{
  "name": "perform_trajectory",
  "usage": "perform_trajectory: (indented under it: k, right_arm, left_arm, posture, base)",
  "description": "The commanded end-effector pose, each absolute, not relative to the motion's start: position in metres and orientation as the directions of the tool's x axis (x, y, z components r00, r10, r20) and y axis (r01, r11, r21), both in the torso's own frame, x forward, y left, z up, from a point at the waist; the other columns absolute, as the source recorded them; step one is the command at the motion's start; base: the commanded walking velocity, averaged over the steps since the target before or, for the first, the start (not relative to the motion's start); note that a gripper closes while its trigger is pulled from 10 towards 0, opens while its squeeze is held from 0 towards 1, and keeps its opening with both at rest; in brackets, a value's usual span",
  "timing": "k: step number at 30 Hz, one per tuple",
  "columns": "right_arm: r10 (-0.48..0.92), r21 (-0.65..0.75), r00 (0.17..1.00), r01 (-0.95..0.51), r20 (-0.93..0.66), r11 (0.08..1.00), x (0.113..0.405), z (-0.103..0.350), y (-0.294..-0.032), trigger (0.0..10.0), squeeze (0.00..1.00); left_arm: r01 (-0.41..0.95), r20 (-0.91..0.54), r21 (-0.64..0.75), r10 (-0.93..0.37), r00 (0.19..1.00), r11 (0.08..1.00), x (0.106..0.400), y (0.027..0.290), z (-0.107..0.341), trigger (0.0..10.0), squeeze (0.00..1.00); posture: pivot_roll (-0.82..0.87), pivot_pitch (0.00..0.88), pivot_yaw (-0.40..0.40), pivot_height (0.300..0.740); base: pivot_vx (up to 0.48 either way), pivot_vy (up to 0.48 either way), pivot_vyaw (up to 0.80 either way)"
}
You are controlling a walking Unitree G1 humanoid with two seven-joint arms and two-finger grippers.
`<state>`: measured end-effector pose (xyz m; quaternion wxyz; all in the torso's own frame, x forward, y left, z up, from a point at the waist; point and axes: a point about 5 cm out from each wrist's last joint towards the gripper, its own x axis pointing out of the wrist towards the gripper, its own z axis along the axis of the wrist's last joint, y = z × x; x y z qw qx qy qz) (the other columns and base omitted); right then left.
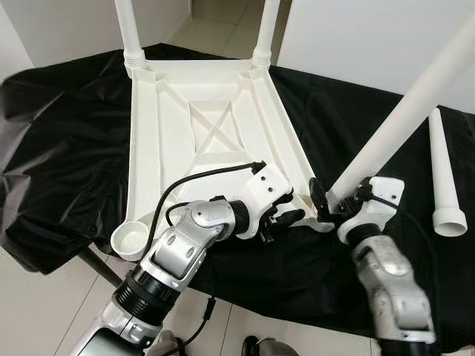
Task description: Building children table
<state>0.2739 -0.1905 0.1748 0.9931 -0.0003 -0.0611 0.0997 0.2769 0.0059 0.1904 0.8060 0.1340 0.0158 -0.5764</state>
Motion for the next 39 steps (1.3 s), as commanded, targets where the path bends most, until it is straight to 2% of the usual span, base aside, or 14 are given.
perform_trajectory:
  k: [1,9,13,14,17,18,19,27,36,37,38,39]
  right_arm:
    - [0.257,-0.006,0.962,-0.258,0.096,0.966,0.274,0.172,-0.192,10.0,0.0]
    - [0.409,-0.085,0.911,-0.404,0.058,0.911,0.277,0.171,-0.203,10.0,0.0]
    - [0.417,-0.121,0.908,-0.41,0.036,0.904,0.279,0.169,-0.21,10.0,0.0]
    - [0.421,-0.119,0.906,-0.415,0.034,0.902,0.279,0.168,-0.213,8.7,0.0]
    - [0.425,-0.115,0.905,-0.419,0.034,0.901,0.28,0.169,-0.214,8.7,0.0]
    - [0.429,-0.111,0.903,-0.423,0.037,0.9,0.28,0.169,-0.215,2.9,0.0]
    - [0.421,-0.117,0.907,-0.415,0.029,0.902,0.28,0.168,-0.217,0.0,0.0]
    - [0.407,-0.088,0.912,-0.403,0.042,0.911,0.28,0.163,-0.219,0.0,0.0]
    - [0.378,-0.066,0.924,-0.374,0.064,0.925,0.278,0.161,-0.214,0.0,0.0]
    - [0.344,-0.057,0.937,-0.34,0.069,0.939,0.277,0.159,-0.211,7.8,0.0]
    - [0.344,-0.057,0.937,-0.34,0.069,0.939,0.277,0.159,-0.211,7.8,0.0]
    - [0.318,-0.05,0.945,-0.315,0.069,0.948,0.277,0.157,-0.209,10.0,0.0]
  left_arm:
    - [0.923,-0.173,0.213,-0.918,0.358,0.32,0.276,0.006,0.191,10.0,0.0]
    - [0.925,-0.174,0.213,-0.92,0.352,0.314,0.276,0.006,0.192,10.0,0.0]
    - [0.929,-0.181,0.211,-0.922,0.343,0.304,0.274,0.005,0.192,10.0,0.0]
    - [0.931,-0.185,0.209,-0.923,0.337,0.298,0.273,0.005,0.191,10.0,0.0]
    - [0.933,-0.187,0.208,-0.924,0.333,0.294,0.272,0.005,0.19,10.0,0.0]
    - [0.936,-0.192,0.206,-0.926,0.326,0.287,0.271,0.005,0.189,10.0,0.0]
    - [0.937,-0.195,0.202,-0.926,0.323,0.284,0.27,0.004,0.187,10.0,0.0]
    - [0.943,-0.184,0.172,-0.931,0.316,0.286,0.262,-0.006,0.18,10.0,0.0]
    - [0.925,-0.151,0.165,-0.918,0.366,0.342,0.269,-0.004,0.185,10.0,0.0]
    - [0.916,-0.131,0.158,-0.911,0.39,0.369,0.271,-0.004,0.187,10.0,0.0]
    - [0.916,-0.131,0.158,-0.911,0.39,0.369,0.271,-0.004,0.187,10.0,0.0]
    - [0.911,-0.117,0.153,-0.908,0.403,0.384,0.272,-0.004,0.188,10.0,0.0]
  posture:
    - [0.01,0.106,-0.062,0.74]
    - [0.02,0.108,-0.058,0.74]
    - [0.02,0.121,-0.055,0.74]
    - [0.02,0.123,-0.054,0.74]
    - [0.02,0.123,-0.054,0.74]
    - [0.02,0.125,-0.053,0.74]
    - [0.02,0.127,-0.053,0.74]
    - [0.01,0.13,-0.048,0.74]
    - [0.01,0.133,-0.052,0.74]
    - [0.01,0.134,-0.055,0.74]
    - [0.01,0.134,-0.055,0.74]
    - [0.01,0.134,-0.055,0.74]
  base:
    - [0.0,0.0,0.0]
    - [0.0,0.0,0.0]
    - [0.0,0.0,0.0]
    - [0.0,0.0,0.0]
    - [0.0,0.0,0.0]
    - [0.0,0.0,0.0]
    - [0.0,0.0,0.0]
    - [0.0,0.0,0.0]
    - [0.0,0.0,0.0]
    - [0.0,0.0,0.0]
    - [0.0,0.0,0.0]
    - [0.0,0.0,0.0]
